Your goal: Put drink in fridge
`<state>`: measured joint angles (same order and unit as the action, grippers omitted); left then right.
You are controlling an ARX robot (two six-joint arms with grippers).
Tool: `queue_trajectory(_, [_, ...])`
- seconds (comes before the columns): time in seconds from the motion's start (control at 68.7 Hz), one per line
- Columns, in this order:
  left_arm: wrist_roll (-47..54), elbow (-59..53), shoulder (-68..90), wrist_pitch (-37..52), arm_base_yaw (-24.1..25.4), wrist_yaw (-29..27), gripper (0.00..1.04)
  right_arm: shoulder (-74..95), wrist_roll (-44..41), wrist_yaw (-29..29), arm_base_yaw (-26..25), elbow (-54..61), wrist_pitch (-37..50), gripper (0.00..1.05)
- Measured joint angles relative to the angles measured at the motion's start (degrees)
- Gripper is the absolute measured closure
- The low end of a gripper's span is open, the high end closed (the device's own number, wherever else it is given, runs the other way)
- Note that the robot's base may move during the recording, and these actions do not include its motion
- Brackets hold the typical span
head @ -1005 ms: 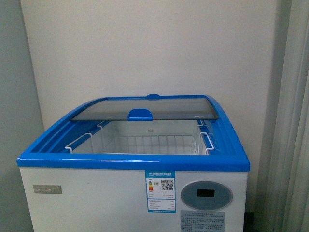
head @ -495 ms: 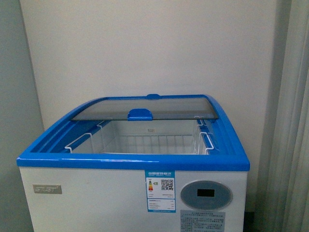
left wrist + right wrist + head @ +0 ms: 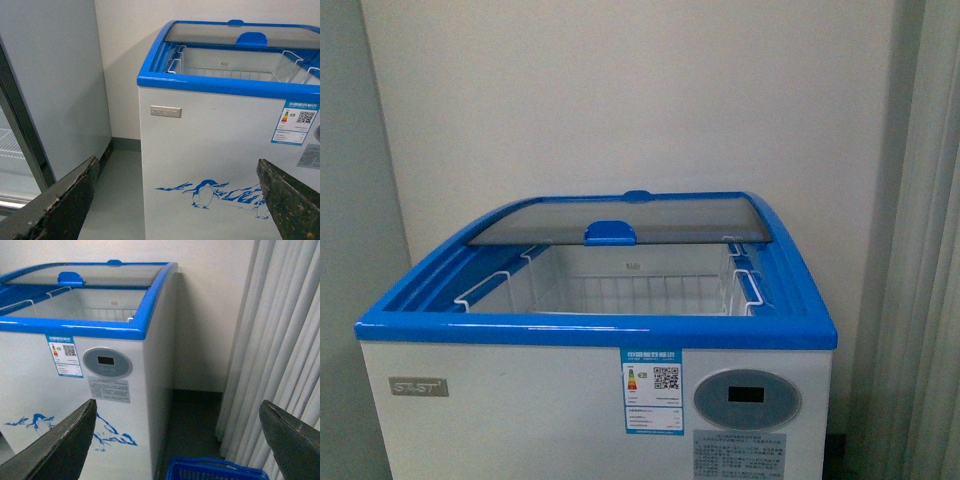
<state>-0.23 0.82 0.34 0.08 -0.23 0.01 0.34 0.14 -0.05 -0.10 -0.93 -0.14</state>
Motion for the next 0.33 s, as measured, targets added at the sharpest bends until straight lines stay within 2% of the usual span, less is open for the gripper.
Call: queue_trajectory(0.335, [0.0, 0.0, 0.0, 0.0, 0.0, 0.0, 0.08, 0.0, 0.0, 0.0, 0.0, 0.0, 0.0, 0.08])
